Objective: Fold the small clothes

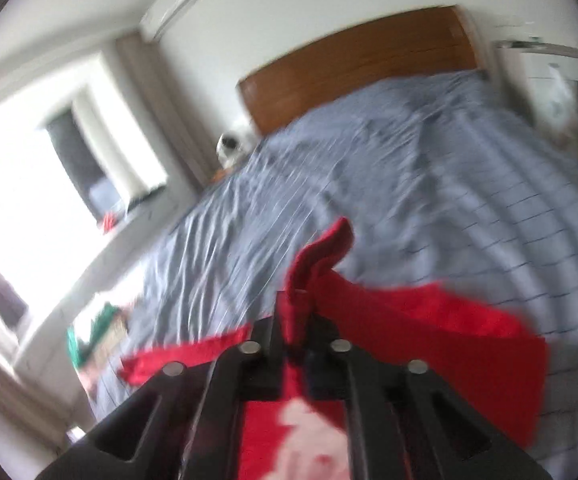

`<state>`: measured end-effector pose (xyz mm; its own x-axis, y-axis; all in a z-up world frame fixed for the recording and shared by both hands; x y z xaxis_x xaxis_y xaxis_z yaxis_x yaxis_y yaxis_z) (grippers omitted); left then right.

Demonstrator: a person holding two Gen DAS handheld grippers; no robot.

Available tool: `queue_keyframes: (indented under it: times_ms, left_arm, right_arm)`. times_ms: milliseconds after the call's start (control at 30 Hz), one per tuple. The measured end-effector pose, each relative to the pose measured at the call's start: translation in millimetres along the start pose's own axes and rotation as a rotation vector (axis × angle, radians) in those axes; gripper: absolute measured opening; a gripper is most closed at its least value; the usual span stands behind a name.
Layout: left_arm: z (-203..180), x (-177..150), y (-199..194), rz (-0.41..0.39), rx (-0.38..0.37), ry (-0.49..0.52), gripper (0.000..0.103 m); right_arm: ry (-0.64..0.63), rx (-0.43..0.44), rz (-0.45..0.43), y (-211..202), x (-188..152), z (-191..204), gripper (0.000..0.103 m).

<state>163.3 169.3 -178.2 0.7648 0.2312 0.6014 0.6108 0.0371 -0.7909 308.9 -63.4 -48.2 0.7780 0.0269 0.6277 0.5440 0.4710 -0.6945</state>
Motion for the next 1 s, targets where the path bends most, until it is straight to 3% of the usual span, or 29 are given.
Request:
queue_keyframes:
  times_ms: [33,67,167,300,433,533,567,600,667,833,933,1000]
  left_arm:
    - [0,0,0,0.001,0.000,0.004,0.100]
    - [0,-1,0,0.003,0.001,0.009,0.101]
    - [0,-3,1,0.008,0.001,0.017,0.102]
    - [-1,-4,2,0.009,0.012,0.028,0.102]
    - [-2,-5,5,0.021,0.025,0.029,0.103]
    - [-3,-7,6,0.020,0.041,0.037,0.103]
    - [-4,-8,6,0.017,0.050,0.044,0.103]
    - [-5,-8,7,0.015,0.056,0.049,0.103]
    - [-5,-9,8,0.011,0.060,0.051,0.103]
    - [-3,-12,10,0.015,0.068,0.031,0.103]
    - [-7,-13,10,0.010,0.093,0.065,0.103]
    - [-6,-13,9,0.019,0.081,0.070,0.103]
  right_arm:
    - [0.029,0.052,0.044,19,-15,8,0.083]
    - [0.064,0.122,0.078,37,-37,20,0.083]
    - [0.055,0.198,0.153,57,-88,36,0.083]
    - [0.018,0.201,0.179,39,-120,15,0.083]
    - [0.099,0.097,0.150,-3,-126,-73,0.083]
    - [0.185,-0.066,0.133,-50,-152,-153,0.082]
    - [0.203,-0.123,0.119,-68,-161,-178,0.077]
    - [0.226,-0.160,0.098,-88,-169,-198,0.073]
    - [0.254,-0.240,0.070,-122,-179,-221,0.073]
    - [0.152,-0.252,0.012,-172,-188,-194,0.074]
    - [0.063,-0.257,0.021,-172,-214,-171,0.077]
    - [0.066,-0.311,0.038,-162,-233,-174,0.077]
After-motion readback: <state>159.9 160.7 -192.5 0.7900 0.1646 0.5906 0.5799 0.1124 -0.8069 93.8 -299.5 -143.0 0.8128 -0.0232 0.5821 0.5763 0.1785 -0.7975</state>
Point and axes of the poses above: each gripper's, at about its wrist camera, not at the fingertips, and y roughly the way its jaws point, z to its left, x to its top, the point moved 6 cm from there along y, roughly the way its jaws point, and after that the axes turned 4 degrees about z, right-handed, at the moved point
